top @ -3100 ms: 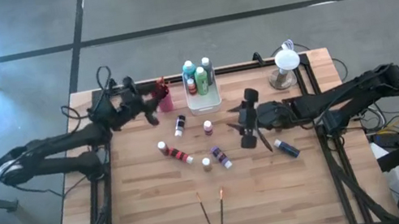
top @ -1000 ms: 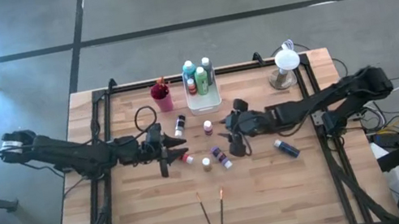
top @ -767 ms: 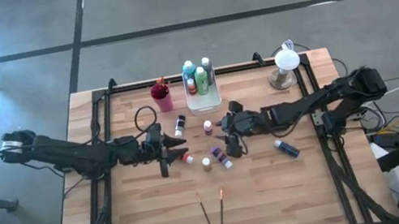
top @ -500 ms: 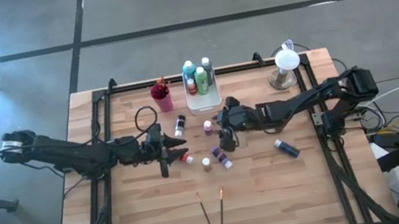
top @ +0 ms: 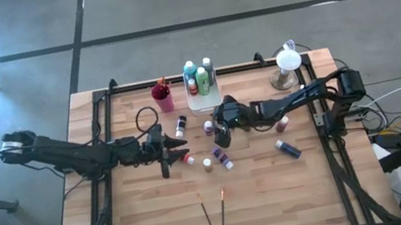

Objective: Pick & Place Paint Supplies
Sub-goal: Put the pink paint bottle into the white bin

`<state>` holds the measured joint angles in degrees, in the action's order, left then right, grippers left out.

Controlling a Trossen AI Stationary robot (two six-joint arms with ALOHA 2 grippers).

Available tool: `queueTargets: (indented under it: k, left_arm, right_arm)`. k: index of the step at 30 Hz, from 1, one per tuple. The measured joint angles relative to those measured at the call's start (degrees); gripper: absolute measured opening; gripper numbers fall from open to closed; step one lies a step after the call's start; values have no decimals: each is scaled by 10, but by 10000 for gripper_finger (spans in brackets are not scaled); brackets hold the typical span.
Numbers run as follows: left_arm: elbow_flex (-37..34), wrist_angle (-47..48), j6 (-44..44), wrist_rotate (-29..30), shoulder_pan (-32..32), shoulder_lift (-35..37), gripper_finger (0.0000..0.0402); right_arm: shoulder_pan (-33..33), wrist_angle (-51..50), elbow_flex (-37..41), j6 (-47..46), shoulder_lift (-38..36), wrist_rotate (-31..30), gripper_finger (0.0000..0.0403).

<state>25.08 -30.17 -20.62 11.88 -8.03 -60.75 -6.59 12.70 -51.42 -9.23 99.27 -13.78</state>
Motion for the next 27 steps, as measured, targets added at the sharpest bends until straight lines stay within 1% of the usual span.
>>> queueTargets:
  k: [15,18,27]
  left_arm:
    - [0,0,0,0,0,0,161]
    - [0,0,0,0,0,0,161]
    - [0,0,0,0,0,0,161]
  right_arm:
    - [0,25,1,-3,2,10,235]
    - [0,27,1,-4,2,19,240]
    - [-4,28,1,-7,2,20,261]
